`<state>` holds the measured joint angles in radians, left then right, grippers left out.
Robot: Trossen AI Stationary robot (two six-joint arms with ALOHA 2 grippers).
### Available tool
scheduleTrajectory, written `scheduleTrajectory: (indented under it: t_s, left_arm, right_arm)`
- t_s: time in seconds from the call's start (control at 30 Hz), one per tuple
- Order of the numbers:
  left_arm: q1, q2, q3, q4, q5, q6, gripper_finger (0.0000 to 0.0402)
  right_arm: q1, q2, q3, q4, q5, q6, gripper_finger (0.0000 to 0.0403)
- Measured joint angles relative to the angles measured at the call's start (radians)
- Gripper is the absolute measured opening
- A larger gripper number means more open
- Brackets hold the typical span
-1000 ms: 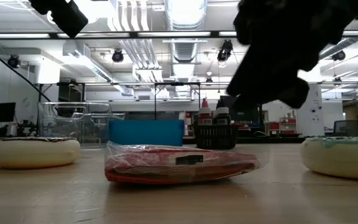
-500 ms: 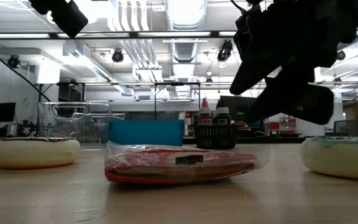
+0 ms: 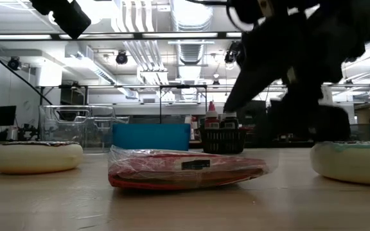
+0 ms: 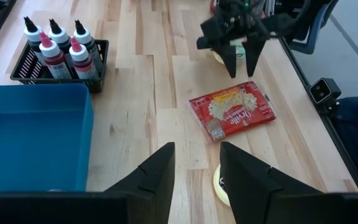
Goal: Pick & Place Food Item
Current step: Put the popcorn bag into the blue bin
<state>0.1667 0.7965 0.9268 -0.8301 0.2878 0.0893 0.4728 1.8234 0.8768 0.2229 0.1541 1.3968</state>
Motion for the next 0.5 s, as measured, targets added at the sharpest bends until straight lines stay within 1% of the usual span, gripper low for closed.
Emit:
scheduleTrajectory:
  t_s: [0.1,0.5]
  left_arm:
    - [0.000,0.000,0.000,0.000,0.000,0.000,0.0133]
    - [0.000,0.000,0.000,0.000,0.000,0.000,0.0133]
  right_arm:
    - [0.000,0.044,0.000,0.042,-0.014,0.003,0.0194]
    - [-0.012,0.044,-0.025,0.050,-0.024,0.039,0.0194]
